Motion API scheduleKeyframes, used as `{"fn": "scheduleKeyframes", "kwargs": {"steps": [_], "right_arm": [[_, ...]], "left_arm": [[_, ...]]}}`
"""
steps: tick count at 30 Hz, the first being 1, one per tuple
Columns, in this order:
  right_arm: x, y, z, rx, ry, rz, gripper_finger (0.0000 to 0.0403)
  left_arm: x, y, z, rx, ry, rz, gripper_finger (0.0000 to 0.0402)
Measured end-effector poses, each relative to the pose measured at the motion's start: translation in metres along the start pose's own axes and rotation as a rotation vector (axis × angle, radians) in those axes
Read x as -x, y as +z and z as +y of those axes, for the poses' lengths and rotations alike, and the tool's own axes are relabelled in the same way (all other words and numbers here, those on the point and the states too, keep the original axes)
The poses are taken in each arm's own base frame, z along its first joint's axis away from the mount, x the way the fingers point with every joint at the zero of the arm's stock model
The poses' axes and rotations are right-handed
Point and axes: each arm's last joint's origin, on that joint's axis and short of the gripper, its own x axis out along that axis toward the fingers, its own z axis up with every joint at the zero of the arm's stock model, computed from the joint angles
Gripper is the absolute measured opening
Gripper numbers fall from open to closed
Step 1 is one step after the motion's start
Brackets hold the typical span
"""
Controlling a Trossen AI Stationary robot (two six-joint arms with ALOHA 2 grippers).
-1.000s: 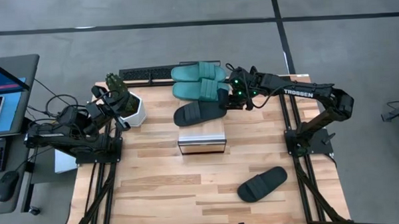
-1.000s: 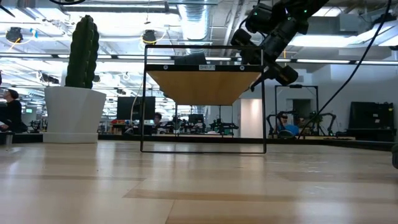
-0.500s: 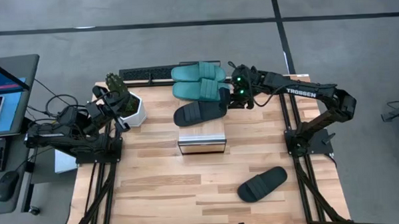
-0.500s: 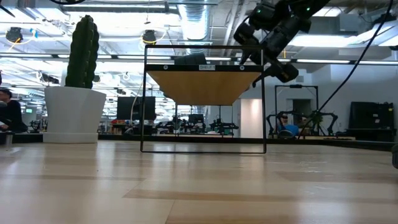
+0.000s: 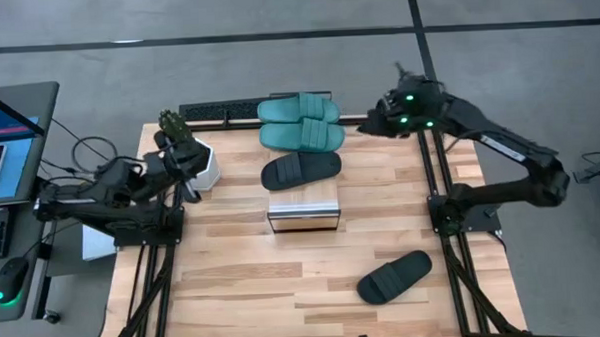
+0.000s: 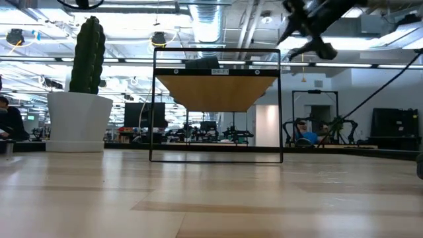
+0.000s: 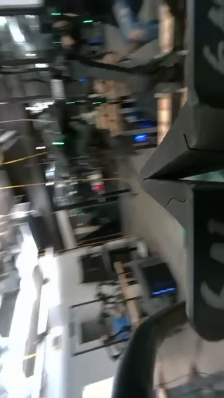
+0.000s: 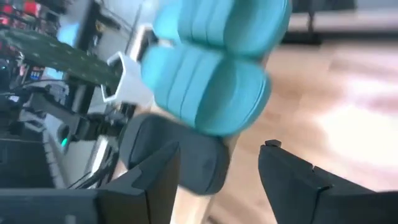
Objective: Pick and place slides into the shelf
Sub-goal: Put the top black slide on the shelf
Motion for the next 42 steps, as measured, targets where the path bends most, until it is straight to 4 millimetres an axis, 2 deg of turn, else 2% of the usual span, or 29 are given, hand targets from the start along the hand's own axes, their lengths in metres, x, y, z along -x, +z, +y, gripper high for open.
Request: {"fn": "scheduleKeyframes", "kwargs": {"steps": [6, 10, 12, 15, 18, 22, 28, 34, 42], "right_arm": [[0.031, -0.002, 0.000, 0.218, -0.024, -0.145, 0.0140], [0.039, -0.006, 0.001, 0.384, -0.027, -0.158, 0.0054], [0.042, -0.008, 0.001, 0.454, -0.038, -0.148, 0.0015], [0.045, -0.011, -0.001, 0.523, -0.070, -0.144, 0.0011], [0.050, -0.014, -0.003, 0.596, -0.099, -0.135, 0.0002], [0.059, -0.017, -0.006, 0.664, -0.151, -0.162, 0.0003], [0.077, -0.020, -0.010, 0.702, -0.183, -0.223, 0.0002], [0.090, -0.020, -0.015, 0.701, -0.213, -0.277, 0.0001], [0.099, -0.020, -0.018, 0.701, -0.238, -0.313, 0.0000]], "left_arm": [[-0.023, 0.021, -0.004, -0.075, -0.036, 0.162, 0.0000], [-0.034, 0.042, 0.001, -0.158, -0.044, 0.286, 0.0000], [-0.038, 0.049, 0.005, -0.144, -0.039, 0.357, 0.0000], [-0.044, 0.053, 0.004, -0.087, -0.128, 0.444, 0.0000], [-0.053, 0.041, -0.004, 0.006, -0.244, 0.561, 0.0000], [-0.070, 0.008, -0.023, 0.062, -0.341, 0.770, 0.0000], [-0.092, -0.029, -0.050, -0.034, -0.424, 0.925, 0.0000], [-0.104, -0.048, -0.072, -0.155, -0.513, 0.951, 0.0000], [-0.117, -0.067, -0.073, -0.326, -0.484, 0.989, 0.0000]]}}
